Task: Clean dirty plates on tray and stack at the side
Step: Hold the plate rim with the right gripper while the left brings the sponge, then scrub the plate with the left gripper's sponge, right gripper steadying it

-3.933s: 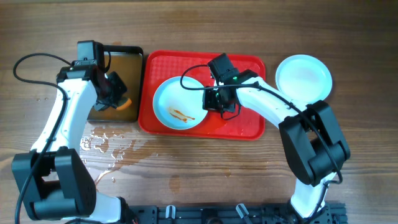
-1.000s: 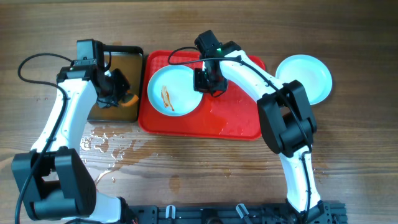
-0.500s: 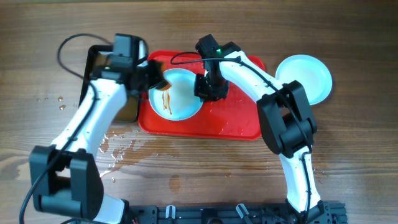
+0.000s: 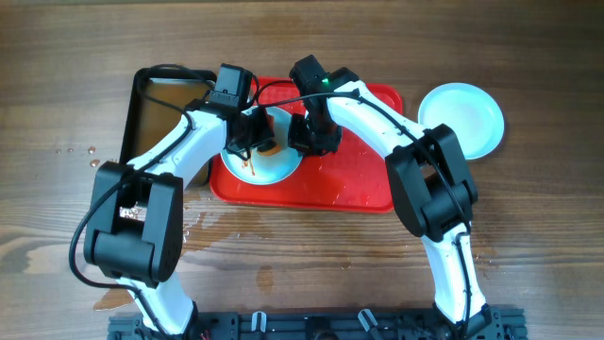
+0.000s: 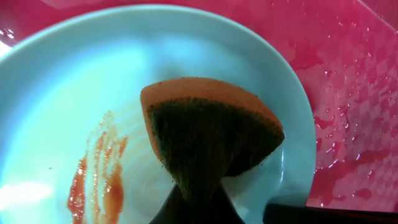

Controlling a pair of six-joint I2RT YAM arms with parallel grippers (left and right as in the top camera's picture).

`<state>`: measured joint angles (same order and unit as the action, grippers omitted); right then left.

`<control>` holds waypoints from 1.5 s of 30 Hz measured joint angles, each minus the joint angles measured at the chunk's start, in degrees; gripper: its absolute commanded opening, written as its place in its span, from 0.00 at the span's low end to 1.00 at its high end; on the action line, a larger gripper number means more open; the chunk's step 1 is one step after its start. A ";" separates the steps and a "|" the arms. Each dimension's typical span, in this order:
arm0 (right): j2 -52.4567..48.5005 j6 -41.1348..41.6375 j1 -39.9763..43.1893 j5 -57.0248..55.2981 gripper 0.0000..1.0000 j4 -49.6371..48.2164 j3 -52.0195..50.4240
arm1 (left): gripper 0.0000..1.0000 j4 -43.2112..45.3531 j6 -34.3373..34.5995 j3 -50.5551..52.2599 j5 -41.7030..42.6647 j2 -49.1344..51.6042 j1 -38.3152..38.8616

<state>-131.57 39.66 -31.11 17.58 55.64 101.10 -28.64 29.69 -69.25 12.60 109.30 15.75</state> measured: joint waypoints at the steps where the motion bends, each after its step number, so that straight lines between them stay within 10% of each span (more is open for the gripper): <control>1: 0.00 0.00 0.00 0.00 0.04 -0.04 -0.02 | 0.04 -0.02 0.02 0.00 0.42 0.13 0.11; 31: 0.28 -0.04 -0.52 -1.55 0.04 -0.68 -0.15 | 0.04 -15.45 0.39 -1.84 -27.80 -2.54 4.09; 45: 0.33 -0.48 -0.52 -1.55 0.04 -0.94 -0.26 | 0.04 -2.62 0.44 0.07 -10.08 1.49 4.90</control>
<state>-131.24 39.18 -31.64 16.03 54.70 100.84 -31.27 30.13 -69.19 2.52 110.78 20.64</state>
